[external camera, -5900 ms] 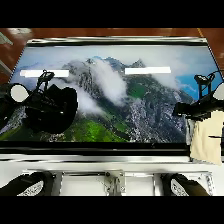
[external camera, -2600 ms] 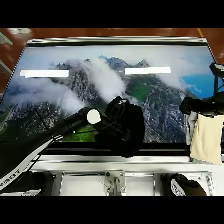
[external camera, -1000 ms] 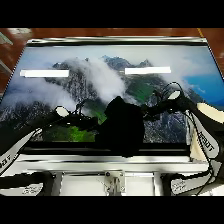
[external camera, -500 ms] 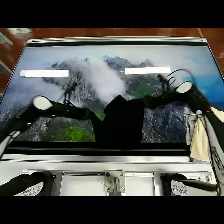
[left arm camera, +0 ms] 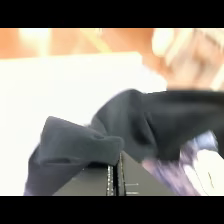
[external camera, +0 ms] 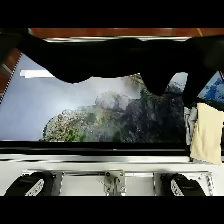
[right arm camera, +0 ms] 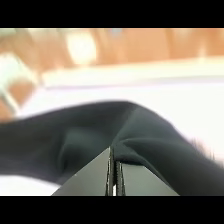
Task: Fold the shirts.
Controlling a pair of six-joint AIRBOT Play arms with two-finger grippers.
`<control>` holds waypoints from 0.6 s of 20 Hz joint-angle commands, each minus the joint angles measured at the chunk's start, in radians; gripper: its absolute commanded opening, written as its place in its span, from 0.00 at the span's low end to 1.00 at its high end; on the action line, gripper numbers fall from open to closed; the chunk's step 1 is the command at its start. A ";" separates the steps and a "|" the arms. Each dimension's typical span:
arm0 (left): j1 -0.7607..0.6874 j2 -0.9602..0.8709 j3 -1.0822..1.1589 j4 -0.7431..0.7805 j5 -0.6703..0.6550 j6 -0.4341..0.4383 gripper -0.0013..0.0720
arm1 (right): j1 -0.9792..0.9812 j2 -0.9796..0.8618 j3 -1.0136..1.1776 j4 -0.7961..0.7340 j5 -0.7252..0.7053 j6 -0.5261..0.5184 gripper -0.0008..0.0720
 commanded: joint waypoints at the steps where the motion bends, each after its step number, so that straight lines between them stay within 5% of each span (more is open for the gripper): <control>1: 0.019 0.068 0.095 0.073 0.002 -0.051 0.06 | -0.003 0.162 0.024 -0.075 0.014 0.099 0.10; 6: 0.018 0.081 0.082 0.389 -0.264 -0.223 0.06 | -0.003 0.224 0.024 -0.362 0.397 0.194 0.10; 8: 0.018 0.081 0.025 0.460 -0.374 -0.230 0.06 | -0.003 0.204 0.023 -0.391 0.554 0.194 0.10; 12: 0.018 0.074 -0.201 0.512 -0.346 -0.230 0.06 | -0.003 0.084 -0.057 -0.349 0.806 0.245 0.10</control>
